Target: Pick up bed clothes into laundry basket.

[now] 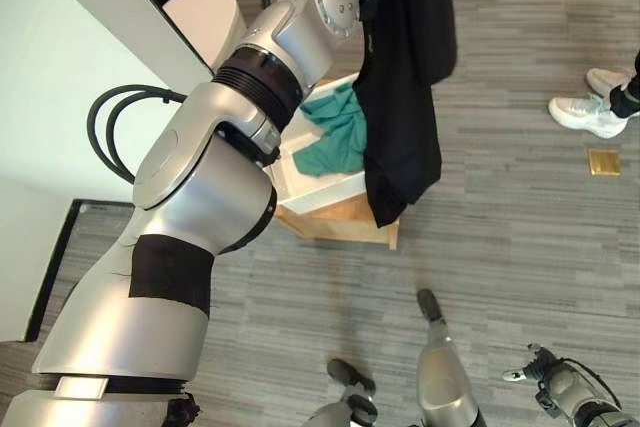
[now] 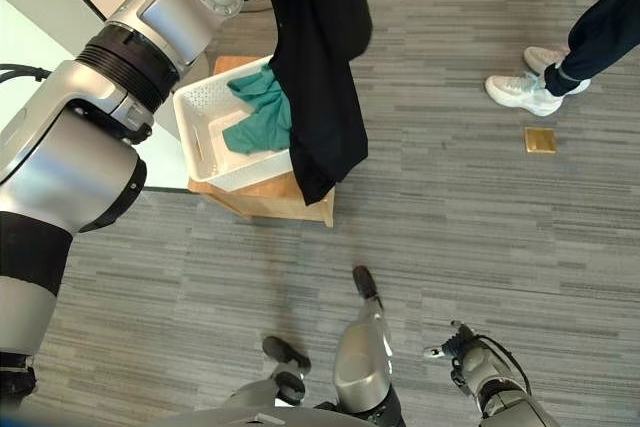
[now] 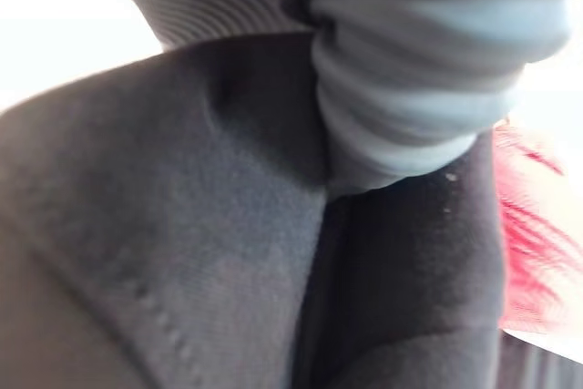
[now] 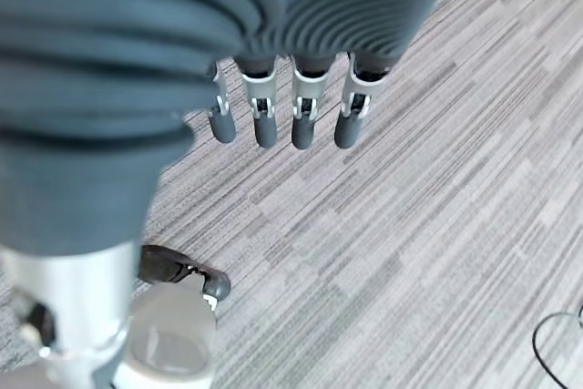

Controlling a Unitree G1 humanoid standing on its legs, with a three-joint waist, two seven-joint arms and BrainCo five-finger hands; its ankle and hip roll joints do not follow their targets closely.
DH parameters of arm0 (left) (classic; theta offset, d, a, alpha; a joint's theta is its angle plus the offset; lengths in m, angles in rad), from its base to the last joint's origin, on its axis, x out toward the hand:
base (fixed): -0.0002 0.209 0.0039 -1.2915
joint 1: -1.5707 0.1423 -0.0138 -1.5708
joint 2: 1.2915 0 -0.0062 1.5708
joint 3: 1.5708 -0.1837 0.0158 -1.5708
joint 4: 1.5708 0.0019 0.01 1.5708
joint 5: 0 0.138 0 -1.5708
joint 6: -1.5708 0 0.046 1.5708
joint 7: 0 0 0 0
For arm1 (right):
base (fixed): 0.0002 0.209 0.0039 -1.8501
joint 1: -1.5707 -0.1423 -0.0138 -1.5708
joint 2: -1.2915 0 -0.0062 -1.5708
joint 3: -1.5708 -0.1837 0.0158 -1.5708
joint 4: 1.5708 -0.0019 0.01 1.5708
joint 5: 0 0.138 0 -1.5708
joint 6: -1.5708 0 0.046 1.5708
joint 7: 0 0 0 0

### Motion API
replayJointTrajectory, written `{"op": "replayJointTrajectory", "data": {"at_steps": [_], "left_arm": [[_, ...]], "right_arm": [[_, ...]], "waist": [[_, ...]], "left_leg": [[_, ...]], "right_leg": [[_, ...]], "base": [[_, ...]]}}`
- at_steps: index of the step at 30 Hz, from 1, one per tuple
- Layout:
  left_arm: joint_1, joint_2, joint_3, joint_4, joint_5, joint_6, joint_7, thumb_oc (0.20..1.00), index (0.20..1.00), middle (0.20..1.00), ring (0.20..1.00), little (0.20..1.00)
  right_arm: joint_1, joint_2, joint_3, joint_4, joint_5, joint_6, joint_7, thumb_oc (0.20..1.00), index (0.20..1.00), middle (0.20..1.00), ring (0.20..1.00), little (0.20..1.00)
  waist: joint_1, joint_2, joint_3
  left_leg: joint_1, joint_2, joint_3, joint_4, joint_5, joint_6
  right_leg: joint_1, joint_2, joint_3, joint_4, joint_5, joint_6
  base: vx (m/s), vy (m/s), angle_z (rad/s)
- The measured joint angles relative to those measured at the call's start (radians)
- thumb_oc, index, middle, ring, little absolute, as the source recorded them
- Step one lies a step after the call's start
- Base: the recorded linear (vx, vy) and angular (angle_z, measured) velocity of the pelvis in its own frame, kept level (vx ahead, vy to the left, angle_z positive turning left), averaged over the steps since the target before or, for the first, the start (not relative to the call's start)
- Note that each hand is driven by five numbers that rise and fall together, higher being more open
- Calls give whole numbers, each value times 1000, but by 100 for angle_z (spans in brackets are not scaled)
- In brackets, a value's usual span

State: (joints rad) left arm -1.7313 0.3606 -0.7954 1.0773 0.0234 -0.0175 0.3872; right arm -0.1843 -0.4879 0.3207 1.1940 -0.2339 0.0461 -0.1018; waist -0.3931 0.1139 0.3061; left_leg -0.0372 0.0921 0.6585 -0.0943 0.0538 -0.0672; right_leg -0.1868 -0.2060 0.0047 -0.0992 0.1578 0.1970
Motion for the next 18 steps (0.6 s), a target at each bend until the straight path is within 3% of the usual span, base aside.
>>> {"op": "replayJointTrajectory", "data": {"at_steps": [5, 8, 13, 14, 15, 16, 17, 18], "left_arm": [[-19, -1, 1, -35, 0, 5, 4, 200, 200, 200, 200, 200], [-44, -1, -2, -72, 0, 6, 12, 200, 200, 200, 200, 200], [-93, 18, -24, -104, 5, 4, 45, 200, 200, 200, 200, 200], [-100, 15, -40, -101, 27, -3, 43, 200, 200, 200, 200, 200], [-103, 6, -56, -101, 33, -7, 43, 200, 200, 200, 200, 200], [-104, -9, -98, -101, 37, -7, 40, 200, 200, 200, 200, 200], [-103, -13, -101, -103, 37, -20, 40, 200, 200, 200, 200, 200], [-103, -13, -106, -102, 37, -22, 39, 200, 200, 200, 200, 200]], "right_arm": [[1, 0, 1, 2, 18, -11, 2, 1000, 1000, 1000, 1000, 1000], [2, -1, 1, 13, 18, -13, 12, 1000, 1000, 1000, 1000, 1000], [24, 18, 1, 36, 18, -16, 25, 1000, 1000, 1000, 1000, 1000], [32, 32, -2, 44, 19, -18, 27, 1000, 1000, 1000, 1000, 1000], [33, 48, -1, 63, 21, -18, 29, 1000, 1000, 1000, 1000, 1000], [41, 59, 8, 83, 34, -18, 33, 1000, 1000, 1000, 1000, 1000], [50, 54, 15, 87, 41, -13, 31, 1000, 1000, 1000, 1000, 1000], [42, 50, 23, 93, 41, -13, 30, 1000, 1000, 1000, 1000, 1000]], "waist": [[23, -1, 0], [39, -2, 0], [78, -2, -11], [90, -10, -14], [108, -34, -12], [143, -68, -22], [146, -96, -17], [168, -85, -30]], "left_leg": [[27, 4, -15, 0, 0, 0], [75, 8, -33, 0, -4, -4], [167, 33, -50, 21, -26, -26], [157, 55, -76, 84, -32, -45], [128, 76, -115, 185, -45, -63], [78, 88, -198, 312, -19, -90], [15, 117, -245, 408, -35, -103], [10, 110, -258, 377, -50, -119]], "right_leg": [[36, 0, -40, 0, 0, -1], [93, 1, -97, 0, -1, -3], [198, 13, -141, 12, -48, -18], [205, 17, -155, 42, -75, -34], [193, 6, -164, 77, -103, -53], [223, -5, -163, 81, -110, -61], [248, -6, -165, 63, -102, -75], [260, 0, -162, 49, -99, -79]], "base": [[42, -62, 6], [115, -95, 14], [123, -180, 10], [43, -148, 16], [112, -62, 18], [392, 39, 21], [356, 69, 21], [285, 75, 1]]}}
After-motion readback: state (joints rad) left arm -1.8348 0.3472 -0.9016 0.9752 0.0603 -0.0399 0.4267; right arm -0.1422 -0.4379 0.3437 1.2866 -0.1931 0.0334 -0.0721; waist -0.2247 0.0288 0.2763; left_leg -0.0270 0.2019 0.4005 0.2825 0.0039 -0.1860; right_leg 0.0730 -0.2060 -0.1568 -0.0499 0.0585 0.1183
